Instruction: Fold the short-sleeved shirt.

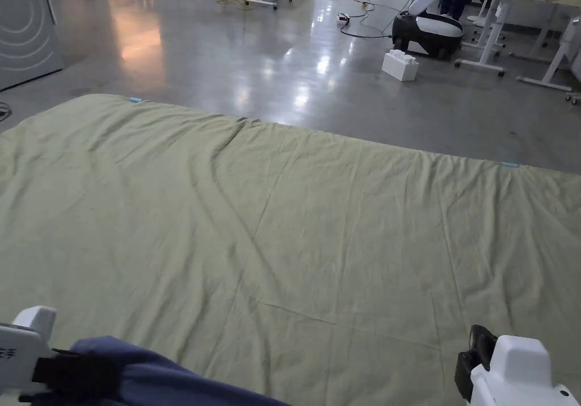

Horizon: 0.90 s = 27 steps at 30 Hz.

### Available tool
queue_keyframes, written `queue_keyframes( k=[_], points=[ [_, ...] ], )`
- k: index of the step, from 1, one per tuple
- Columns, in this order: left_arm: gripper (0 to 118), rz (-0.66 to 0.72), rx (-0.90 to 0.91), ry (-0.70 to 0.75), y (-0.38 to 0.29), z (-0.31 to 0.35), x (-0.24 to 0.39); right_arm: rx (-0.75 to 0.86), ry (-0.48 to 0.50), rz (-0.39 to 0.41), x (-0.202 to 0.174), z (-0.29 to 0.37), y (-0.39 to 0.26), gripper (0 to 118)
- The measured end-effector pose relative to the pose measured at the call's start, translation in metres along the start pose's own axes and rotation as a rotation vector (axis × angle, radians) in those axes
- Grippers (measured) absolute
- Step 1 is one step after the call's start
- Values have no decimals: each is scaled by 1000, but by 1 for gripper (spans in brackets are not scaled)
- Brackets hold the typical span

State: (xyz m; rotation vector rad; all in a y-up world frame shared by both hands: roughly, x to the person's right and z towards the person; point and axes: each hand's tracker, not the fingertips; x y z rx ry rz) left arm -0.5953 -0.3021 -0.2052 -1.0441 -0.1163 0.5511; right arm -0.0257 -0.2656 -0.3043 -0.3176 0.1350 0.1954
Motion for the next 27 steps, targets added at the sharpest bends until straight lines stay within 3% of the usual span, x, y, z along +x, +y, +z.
queue_keyframes(
  k=[4, 9, 15, 19, 27],
  points=[
    [10, 48, -6, 127, -2, 18, 6, 1, 10, -2, -1, -1, 0, 1],
    [10, 22, -33, 144, -6, 11, 17, 1, 18, -12, -1, -4, -3, 1],
    [10, 22, -20, -109, -18, -2, 77, -4, 13, -21, 2, -3, -6, 1],
    [10, -22, -54, -169, -27, -26, 129, -20, 9, -43, 6, -3, -13, 1],
    [10, -10, -183, -72, -59, -137, 196, -52, 0, -71, 14, 4, -24, 1]
  ],
)
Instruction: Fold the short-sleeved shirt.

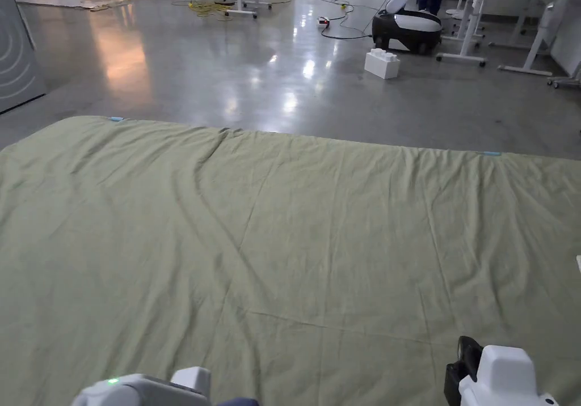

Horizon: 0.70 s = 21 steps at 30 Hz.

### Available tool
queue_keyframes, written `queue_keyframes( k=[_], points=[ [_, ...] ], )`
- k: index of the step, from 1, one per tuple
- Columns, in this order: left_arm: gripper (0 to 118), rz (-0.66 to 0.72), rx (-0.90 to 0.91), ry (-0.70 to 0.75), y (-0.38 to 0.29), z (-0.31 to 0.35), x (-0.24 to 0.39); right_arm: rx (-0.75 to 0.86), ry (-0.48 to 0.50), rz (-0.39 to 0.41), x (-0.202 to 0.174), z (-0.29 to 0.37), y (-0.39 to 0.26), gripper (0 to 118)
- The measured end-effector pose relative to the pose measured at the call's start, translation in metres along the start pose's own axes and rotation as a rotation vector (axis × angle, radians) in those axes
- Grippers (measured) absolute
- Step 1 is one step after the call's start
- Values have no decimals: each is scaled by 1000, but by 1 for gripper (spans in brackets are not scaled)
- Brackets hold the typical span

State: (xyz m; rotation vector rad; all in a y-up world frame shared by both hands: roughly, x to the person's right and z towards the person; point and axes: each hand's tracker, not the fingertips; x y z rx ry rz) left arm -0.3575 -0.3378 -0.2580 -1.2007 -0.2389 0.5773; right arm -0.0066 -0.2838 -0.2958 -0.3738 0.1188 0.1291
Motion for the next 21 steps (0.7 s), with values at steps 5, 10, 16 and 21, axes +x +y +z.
queue_keyframes(
  k=[5, 10, 16, 21],
  points=[
    [10, -28, -63, 177, -10, -52, 9, -12, -17, -11, 9, 3, -6, 1],
    [22, -12, -36, 159, -10, -54, 10, -24, -33, -17, 14, 5, -9, 1],
    [64, -11, 4, 41, -8, -17, 7, -31, -31, -25, 13, 6, -11, 1],
    [64, 52, 79, -1, -8, 20, -9, -28, -28, -25, 11, 7, -10, 1]
  ],
)
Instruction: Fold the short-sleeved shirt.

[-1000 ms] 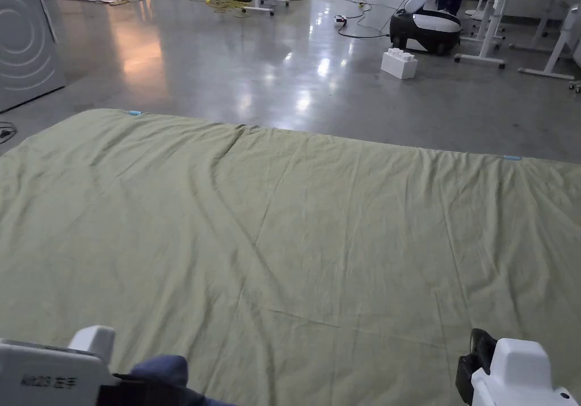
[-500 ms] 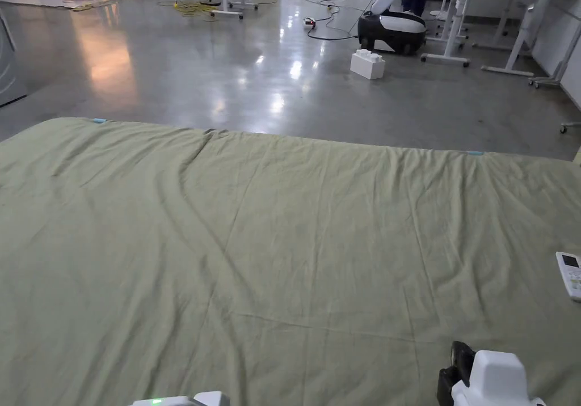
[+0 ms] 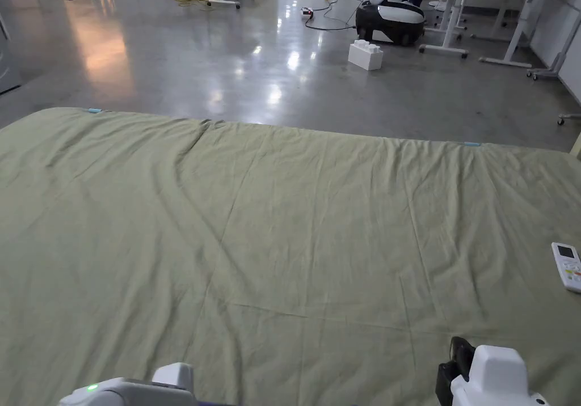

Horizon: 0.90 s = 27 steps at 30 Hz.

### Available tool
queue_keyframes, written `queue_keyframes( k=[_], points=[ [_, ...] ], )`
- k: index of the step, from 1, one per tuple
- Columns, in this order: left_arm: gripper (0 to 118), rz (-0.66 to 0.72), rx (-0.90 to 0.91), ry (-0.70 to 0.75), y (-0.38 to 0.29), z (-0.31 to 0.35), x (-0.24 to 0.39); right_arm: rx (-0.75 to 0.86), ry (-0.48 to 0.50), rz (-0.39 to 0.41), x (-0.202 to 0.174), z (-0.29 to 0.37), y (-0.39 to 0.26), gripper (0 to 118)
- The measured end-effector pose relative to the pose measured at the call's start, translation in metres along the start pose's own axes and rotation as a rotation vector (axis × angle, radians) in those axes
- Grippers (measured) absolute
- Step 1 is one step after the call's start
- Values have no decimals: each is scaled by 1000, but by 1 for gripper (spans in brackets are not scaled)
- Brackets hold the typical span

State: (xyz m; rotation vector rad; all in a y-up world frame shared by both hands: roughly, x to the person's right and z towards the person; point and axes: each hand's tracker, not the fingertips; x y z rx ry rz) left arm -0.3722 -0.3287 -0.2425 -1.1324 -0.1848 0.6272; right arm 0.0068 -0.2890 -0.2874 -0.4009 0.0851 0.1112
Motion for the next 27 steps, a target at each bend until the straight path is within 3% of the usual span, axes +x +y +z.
queue_keyframes(
  k=[4, 6, 7, 11, 17, 20, 27],
  points=[
    [58, -20, 54, 30, -3, 12, -12, -4, 1, 3, -1, -1, -1, 1],
    [39, -45, 43, 102, -7, 6, -12, -8, 4, 2, -2, -2, -3, 1],
    [24, -50, 38, 119, -9, 2, -13, -10, 4, 2, -2, -2, -4, 1],
    [22, -71, -26, 114, -18, -25, -4, -18, 8, 4, -5, -2, -6, 1],
    [15, -156, -89, -11, -38, -53, 31, -28, 10, 10, -4, -1, -9, 1],
    [14, -228, -133, 26, -49, -71, 44, -31, 6, 11, -3, -1, -9, 1],
    [14, -198, -100, 31, -59, -88, 36, -32, 3, 13, -2, 2, -10, 1]
  ],
)
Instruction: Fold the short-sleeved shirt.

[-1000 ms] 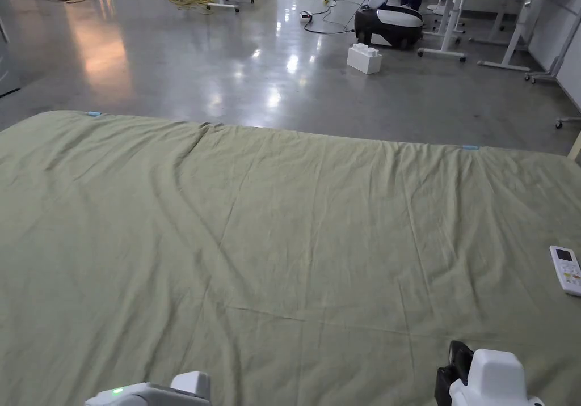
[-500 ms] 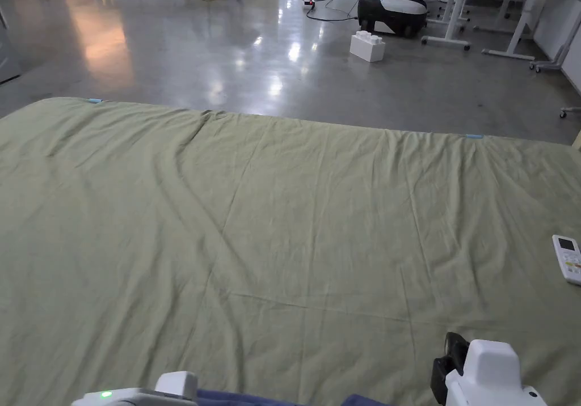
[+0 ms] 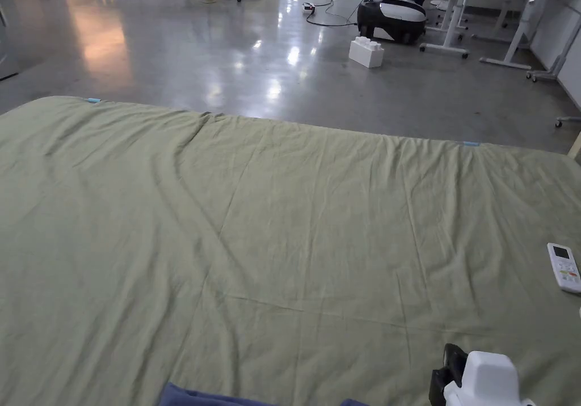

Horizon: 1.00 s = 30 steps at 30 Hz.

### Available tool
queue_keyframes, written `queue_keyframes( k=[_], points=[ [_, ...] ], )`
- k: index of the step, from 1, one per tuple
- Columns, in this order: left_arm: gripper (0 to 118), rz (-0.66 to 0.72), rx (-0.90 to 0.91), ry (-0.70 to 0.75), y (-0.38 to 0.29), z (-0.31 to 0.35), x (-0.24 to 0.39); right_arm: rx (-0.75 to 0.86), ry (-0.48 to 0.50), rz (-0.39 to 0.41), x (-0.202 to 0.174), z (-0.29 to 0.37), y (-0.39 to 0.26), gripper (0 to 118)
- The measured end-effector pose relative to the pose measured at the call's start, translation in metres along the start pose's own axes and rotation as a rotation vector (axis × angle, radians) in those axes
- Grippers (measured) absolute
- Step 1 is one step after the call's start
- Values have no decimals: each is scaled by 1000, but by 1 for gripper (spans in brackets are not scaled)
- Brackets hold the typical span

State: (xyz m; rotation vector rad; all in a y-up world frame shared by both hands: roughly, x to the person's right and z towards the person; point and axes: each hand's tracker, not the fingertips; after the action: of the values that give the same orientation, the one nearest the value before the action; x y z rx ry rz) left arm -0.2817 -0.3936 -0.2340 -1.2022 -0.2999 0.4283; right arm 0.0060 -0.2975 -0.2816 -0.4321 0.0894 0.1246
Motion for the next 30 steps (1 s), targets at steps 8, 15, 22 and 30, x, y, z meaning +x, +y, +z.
queue_keyframes(
  k=[8, 15, 22, 30],
  points=[
    [69, 87, 154, -99, 15, 72, -48, 11, 11, 16, -3, 2, 6, 1],
    [83, 100, 298, 19, 22, 123, -140, 63, 33, 26, -12, 7, 17, 1],
    [84, 234, 204, -173, 10, 93, -202, 102, 42, 19, -20, 9, 28, 1],
    [85, 378, 193, -541, 7, 51, -223, 95, 41, 24, -23, 10, 28, 1]
  ],
)
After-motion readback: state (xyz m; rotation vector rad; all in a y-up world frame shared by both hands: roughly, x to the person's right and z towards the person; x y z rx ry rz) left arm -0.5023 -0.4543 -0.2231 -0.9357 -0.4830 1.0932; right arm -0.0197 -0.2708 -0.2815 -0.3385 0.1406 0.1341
